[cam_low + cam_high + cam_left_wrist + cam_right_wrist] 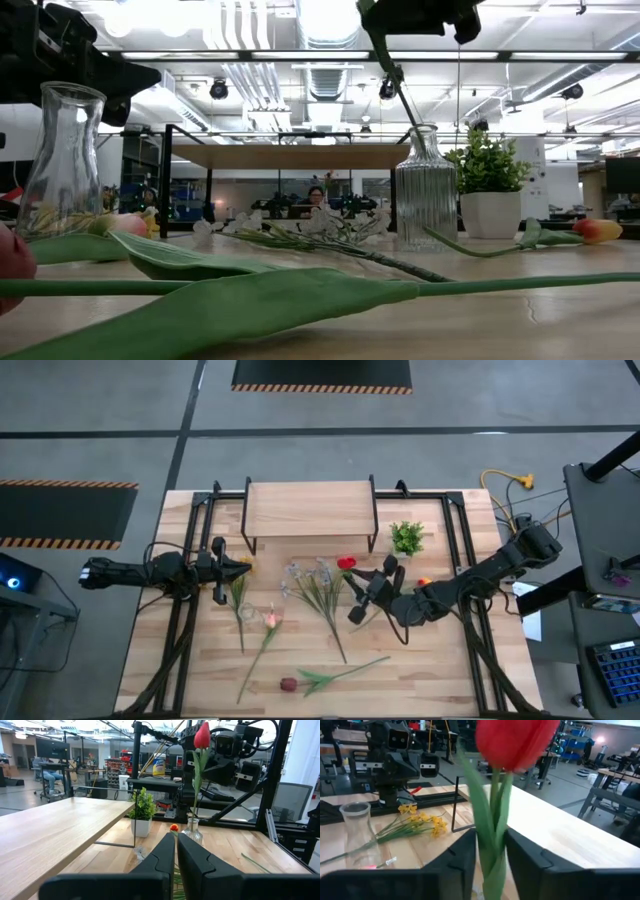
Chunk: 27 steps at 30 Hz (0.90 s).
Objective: Pick and place flowers into a vace then onto a shelf
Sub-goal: Put the red tulip into the top transparent vase, then put the yellow tulip into the top transparent vase
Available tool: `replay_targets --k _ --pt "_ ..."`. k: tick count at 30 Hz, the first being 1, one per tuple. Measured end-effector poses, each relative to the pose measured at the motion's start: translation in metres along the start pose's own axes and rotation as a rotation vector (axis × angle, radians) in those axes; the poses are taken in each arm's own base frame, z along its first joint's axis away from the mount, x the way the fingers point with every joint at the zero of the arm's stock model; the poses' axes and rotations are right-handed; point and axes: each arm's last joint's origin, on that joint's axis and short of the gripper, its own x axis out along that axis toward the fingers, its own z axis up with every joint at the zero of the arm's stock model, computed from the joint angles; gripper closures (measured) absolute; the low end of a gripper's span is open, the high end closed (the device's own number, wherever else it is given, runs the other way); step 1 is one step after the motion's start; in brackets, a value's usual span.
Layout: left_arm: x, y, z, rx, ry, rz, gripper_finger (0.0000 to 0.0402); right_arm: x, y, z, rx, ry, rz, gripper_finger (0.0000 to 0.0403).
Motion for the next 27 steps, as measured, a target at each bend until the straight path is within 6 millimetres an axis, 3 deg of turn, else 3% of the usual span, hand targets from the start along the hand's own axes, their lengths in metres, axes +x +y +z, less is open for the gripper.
replay_targets --k 6,11,16,21,27 --pt "0.000 0.000 0.000 0.000 0.000 0.000 0.0398 -0.015 -0.005 0.006 0.014 0.024 0.029 0.0230" --pt "0.000 0.000 0.000 0.000 0.000 0.000 0.0398 -0.036 -0.016 0.014 0.093 0.061 0.063 0.0201" --pt "0.000 0.000 0.000 0.000 0.000 0.000 0.0398 -0.052 -0.027 0.014 0.278 0.120 0.068 0.0201" --pt "0.000 0.000 0.000 0.000 0.000 0.000 0.0398 -0.056 -0.033 0.000 0.523 0.236 0.028 0.0215" --pt "0.000 0.000 0.000 0.000 0.000 0.000 0.0398 -0.060 -0.041 -0.017 0.636 0.403 -0.027 0.0227"
